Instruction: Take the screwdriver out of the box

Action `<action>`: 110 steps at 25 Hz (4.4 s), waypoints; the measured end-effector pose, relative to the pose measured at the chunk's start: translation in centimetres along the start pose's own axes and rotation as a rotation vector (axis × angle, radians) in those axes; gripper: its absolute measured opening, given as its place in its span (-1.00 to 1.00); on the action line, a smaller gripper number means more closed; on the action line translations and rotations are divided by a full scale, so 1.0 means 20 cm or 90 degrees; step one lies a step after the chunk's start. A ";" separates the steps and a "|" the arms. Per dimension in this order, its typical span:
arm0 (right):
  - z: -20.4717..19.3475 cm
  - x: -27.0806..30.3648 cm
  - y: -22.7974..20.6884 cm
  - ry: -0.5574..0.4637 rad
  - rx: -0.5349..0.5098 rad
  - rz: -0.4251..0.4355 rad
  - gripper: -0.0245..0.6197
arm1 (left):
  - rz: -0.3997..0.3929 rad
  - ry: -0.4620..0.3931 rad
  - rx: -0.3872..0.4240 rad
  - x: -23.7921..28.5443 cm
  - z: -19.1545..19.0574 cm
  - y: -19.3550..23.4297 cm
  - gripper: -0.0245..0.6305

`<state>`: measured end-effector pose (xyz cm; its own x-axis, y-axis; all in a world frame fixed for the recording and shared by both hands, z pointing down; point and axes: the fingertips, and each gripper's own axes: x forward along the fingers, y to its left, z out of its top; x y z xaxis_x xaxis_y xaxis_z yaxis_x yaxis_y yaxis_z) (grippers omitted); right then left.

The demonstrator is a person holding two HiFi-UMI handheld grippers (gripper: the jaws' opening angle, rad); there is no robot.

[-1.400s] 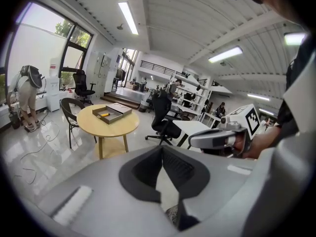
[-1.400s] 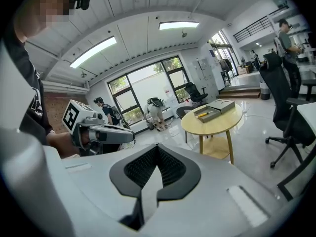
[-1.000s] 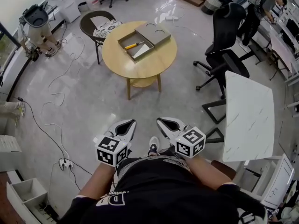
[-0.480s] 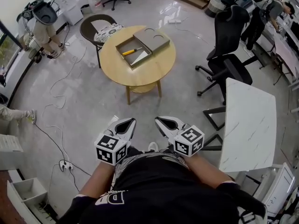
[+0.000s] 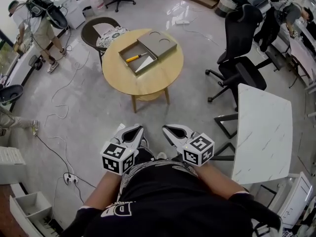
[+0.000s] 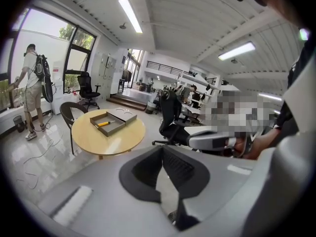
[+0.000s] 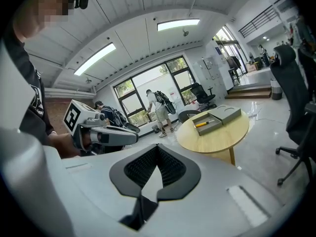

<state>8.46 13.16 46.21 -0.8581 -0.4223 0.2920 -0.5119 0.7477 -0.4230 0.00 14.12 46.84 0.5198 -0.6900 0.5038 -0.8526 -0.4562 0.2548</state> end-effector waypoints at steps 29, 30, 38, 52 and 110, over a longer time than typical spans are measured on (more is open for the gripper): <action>0.39 0.67 -0.40 0.043 -0.014 -0.040 -0.93 | -0.025 -0.017 0.004 0.36 0.48 0.72 -0.75; 0.41 0.70 -0.42 0.045 -0.015 -0.044 -0.93 | -0.029 -0.020 0.003 0.37 0.51 0.75 -0.75; 0.59 0.97 -0.54 0.052 -0.026 -0.077 -0.93 | -0.051 -0.042 0.013 0.46 0.75 1.07 -0.75; 0.67 1.28 -0.70 0.050 0.007 -0.134 -0.93 | -0.090 -0.013 0.037 0.64 0.85 1.45 -0.75; 0.91 1.38 -1.30 0.057 0.028 -0.029 -0.93 | 0.087 0.168 0.243 1.25 0.89 1.69 -0.52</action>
<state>-2.73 -27.31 49.59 -0.8280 -0.4060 0.3867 -0.5531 0.7049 -0.4442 -14.82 -28.55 53.46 0.3316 -0.6142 0.7161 -0.8056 -0.5794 -0.1239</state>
